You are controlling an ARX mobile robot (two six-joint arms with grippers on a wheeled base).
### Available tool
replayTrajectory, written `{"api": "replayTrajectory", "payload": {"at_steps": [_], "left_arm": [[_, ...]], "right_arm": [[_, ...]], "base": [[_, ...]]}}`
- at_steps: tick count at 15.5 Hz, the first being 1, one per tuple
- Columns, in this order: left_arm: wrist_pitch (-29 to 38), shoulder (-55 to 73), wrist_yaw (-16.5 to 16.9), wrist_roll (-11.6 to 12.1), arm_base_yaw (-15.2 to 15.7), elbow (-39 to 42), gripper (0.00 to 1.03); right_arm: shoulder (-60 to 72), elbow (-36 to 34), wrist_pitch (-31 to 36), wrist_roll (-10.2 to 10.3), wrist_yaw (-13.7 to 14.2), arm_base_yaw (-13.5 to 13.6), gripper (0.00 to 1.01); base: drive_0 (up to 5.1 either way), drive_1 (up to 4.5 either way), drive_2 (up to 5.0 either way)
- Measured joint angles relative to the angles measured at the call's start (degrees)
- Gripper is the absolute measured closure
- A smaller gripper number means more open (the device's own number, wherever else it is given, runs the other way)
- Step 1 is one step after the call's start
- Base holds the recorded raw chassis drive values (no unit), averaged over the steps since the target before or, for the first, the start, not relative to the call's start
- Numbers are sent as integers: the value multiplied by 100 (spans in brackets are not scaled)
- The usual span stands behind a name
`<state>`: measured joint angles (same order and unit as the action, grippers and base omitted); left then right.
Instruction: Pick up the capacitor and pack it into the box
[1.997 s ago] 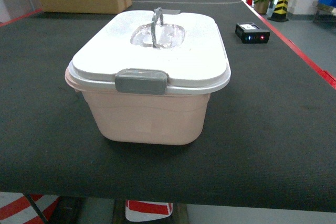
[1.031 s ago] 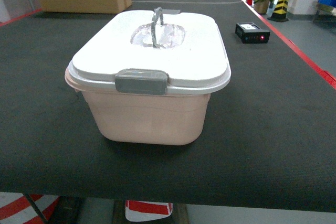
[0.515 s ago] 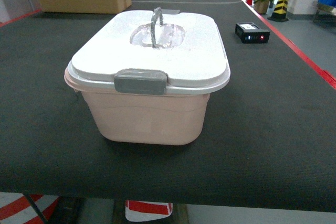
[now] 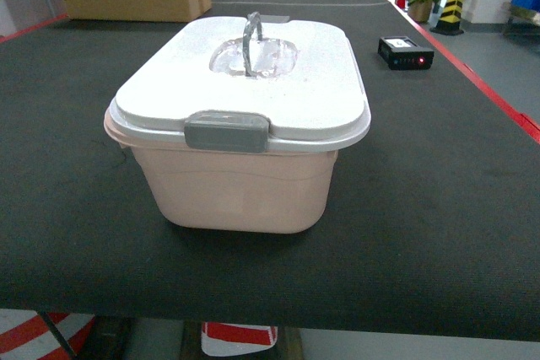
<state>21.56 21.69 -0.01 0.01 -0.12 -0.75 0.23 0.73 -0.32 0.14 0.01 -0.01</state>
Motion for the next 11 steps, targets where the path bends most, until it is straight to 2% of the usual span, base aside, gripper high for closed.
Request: {"api": "replayTrajectory", "payload": {"at_steps": [9, 11], "left_arm": [[-1156, -1172, -2, 0, 0, 0, 101], [-2247, -2011, -7, -2, 0, -2, 101]], "right_arm": [[0, 0, 0, 0, 0, 0, 3], [0, 0, 0, 0, 2, 0, 3]], "base": [[0, 0, 0], [0, 0, 0]]}}
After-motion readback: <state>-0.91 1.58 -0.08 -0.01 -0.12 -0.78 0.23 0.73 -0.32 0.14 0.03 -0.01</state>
